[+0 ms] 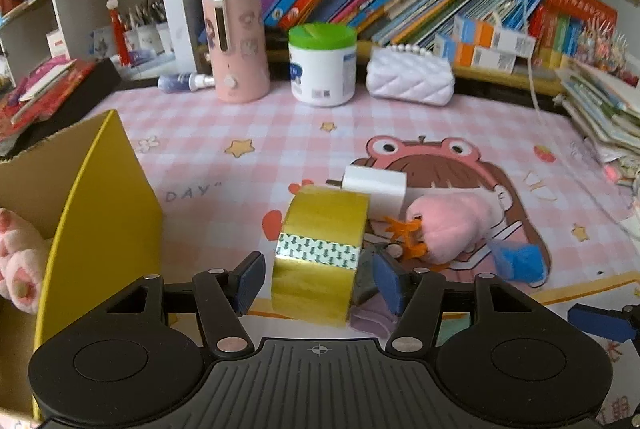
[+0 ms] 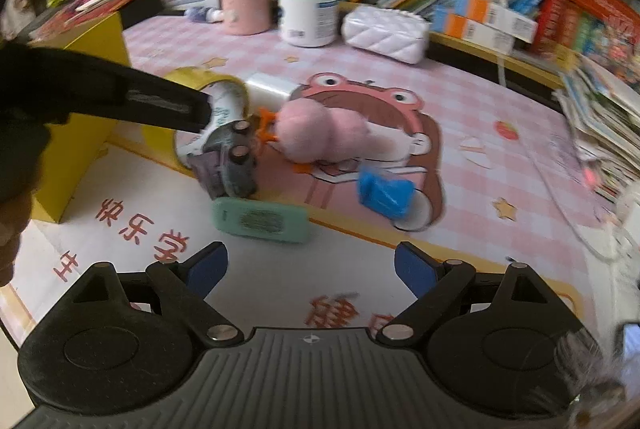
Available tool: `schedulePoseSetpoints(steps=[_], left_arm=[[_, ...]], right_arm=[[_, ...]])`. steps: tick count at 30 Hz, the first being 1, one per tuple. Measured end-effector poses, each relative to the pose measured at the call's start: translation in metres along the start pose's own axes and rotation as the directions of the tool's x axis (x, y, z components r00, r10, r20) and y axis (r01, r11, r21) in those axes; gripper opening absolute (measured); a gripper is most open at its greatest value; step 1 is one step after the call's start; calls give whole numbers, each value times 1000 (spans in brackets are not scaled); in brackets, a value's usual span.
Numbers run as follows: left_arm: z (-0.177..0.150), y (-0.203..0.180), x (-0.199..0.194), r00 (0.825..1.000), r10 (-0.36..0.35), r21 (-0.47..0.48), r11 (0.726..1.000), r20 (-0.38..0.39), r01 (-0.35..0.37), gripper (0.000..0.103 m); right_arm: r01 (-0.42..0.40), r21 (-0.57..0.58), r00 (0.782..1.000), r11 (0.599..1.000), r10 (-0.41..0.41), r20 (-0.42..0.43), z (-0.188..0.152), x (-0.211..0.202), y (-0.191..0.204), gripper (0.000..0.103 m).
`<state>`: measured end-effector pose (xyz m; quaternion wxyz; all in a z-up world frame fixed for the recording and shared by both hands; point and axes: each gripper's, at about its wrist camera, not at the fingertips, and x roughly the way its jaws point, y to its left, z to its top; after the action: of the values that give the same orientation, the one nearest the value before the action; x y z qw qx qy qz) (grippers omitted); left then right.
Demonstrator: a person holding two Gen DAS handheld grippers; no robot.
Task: Organize objects
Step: 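Reach the left tool to the gold tape roll and grasp it, then lift the gold tape roll with the left tool while the right tool grasps the mint eraser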
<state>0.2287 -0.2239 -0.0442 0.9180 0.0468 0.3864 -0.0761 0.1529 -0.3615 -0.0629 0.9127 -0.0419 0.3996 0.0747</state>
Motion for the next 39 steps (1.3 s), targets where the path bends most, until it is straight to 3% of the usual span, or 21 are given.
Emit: schedulePoseSetpoints(steps=[7,10,19,23,32,36,39], left_arm=[[2,4,12,1000,-3,-1,1000,-26,3,58],[1,7,12,999,-23,-7,1000,-31,22,42],[-2,18,-5,999,-34,-49,998,-23,32,41],[0,24,-23,999,-51,-83,995,13,52,41],[-14,30,-65,994,-88,-112,989,71,96,38],[-26,36,-74,995,-84,-131,987,59,91,38],[-30,39,-79,996,-71,-142,987,57,78,38]], right_arm=[[-33,5,999,999,33,-16,10,26,10,90],[-45,4,998,999,45,-37,11,36,15,87],[-55,15,998,998,56,-41,10,40,16,36],[-72,38,996,997,74,-54,8,35,11,28],[-33,48,999,998,34,-17,3,12,5,30],[-22,29,1000,999,22,5,0,7,8,61],[-27,13,1000,1000,27,13,0,9,10,69]])
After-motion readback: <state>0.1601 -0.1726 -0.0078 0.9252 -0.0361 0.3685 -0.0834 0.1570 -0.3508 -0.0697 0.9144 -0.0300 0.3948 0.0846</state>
